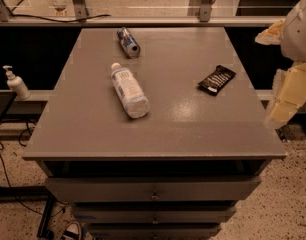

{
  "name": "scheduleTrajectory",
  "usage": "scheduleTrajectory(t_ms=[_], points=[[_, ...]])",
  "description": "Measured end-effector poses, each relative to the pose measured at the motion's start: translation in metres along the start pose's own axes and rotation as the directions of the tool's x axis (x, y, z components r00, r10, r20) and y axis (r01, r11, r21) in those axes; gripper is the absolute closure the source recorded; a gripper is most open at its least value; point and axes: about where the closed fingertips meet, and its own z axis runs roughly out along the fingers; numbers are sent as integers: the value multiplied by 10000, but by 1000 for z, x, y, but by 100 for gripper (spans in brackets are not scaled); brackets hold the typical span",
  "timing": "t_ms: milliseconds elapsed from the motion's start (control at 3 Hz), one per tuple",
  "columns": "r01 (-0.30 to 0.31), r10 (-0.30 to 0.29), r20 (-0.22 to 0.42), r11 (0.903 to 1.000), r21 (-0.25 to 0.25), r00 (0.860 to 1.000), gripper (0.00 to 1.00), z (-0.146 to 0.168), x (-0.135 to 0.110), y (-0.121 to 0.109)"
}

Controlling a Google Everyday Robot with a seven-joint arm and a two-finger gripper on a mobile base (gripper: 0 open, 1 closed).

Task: Place blue plastic bottle upright

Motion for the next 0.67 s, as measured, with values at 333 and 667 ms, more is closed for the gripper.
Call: scheduleTrajectory(t_ms=[333,667], points=[[1730,-1717,1192,9849,-2,9779,0,18,-36,-20],[3789,-3705,2283,9254,75,9003,0,37,-75,-31]])
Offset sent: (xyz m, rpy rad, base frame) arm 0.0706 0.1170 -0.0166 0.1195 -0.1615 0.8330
